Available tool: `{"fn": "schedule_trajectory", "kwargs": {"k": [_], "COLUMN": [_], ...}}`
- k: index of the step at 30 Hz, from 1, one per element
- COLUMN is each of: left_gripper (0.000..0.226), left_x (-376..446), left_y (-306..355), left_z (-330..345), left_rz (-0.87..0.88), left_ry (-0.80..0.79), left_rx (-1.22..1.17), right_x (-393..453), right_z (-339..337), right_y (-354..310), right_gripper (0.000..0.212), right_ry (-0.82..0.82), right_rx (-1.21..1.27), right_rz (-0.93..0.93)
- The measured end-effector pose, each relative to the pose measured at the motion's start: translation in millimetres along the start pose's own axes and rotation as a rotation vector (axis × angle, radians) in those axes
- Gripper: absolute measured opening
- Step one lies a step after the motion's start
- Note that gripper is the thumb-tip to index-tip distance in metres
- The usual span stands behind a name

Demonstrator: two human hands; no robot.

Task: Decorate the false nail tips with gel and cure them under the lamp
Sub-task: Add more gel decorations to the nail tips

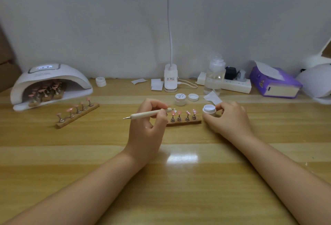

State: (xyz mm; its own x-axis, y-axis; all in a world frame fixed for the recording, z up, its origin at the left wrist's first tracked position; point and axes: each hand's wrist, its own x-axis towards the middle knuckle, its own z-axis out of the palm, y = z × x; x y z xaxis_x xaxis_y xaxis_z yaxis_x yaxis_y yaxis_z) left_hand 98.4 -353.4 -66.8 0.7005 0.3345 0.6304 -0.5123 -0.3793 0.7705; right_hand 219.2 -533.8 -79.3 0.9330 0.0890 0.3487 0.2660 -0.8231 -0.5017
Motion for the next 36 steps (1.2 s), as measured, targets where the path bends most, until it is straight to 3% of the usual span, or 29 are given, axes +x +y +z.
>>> {"fn": "schedule_trajectory", "kwargs": {"k": [6, 9, 11, 13, 16, 20, 28, 36], "left_gripper": [0.013, 0.006, 0.007, 0.011, 0.012, 0.011, 0.009, 0.011], "left_x": [1, 1, 1, 1, 1, 1, 0, 0], "left_y": [-1, 1, 2, 2, 2, 2, 0, -1], "left_z": [-1, -1, -1, -1, -1, -1, -1, 1], "left_rz": [-0.033, -0.024, -0.022, -0.029, -0.028, -0.031, -0.037, -0.025], "left_ry": [0.004, -0.002, 0.001, 0.004, 0.003, 0.006, -0.025, -0.019], "left_rx": [0.015, 0.012, 0.019, 0.031, 0.043, 0.047, 0.071, 0.094], "right_x": [-1, -3, -7, -12, -22, -25, -23, -18], "right_z": [-2, -4, -6, -8, -5, 2, 5, 7], "right_y": [-3, -6, -9, -15, -24, -26, -29, -29], "right_gripper": [0.029, 0.046, 0.044, 0.027, 0.022, 0.026, 0.047, 0.054], "right_ry": [-0.068, -0.041, 0.098, 0.236, 0.215, 0.1, 0.036, -0.013], "right_rx": [-0.056, -0.088, -0.035, 0.039, -0.003, -0.145, -0.231, -0.25], "right_rz": [0.001, 0.014, -0.085, -0.272, -0.409, -0.332, -0.239, -0.198]}}
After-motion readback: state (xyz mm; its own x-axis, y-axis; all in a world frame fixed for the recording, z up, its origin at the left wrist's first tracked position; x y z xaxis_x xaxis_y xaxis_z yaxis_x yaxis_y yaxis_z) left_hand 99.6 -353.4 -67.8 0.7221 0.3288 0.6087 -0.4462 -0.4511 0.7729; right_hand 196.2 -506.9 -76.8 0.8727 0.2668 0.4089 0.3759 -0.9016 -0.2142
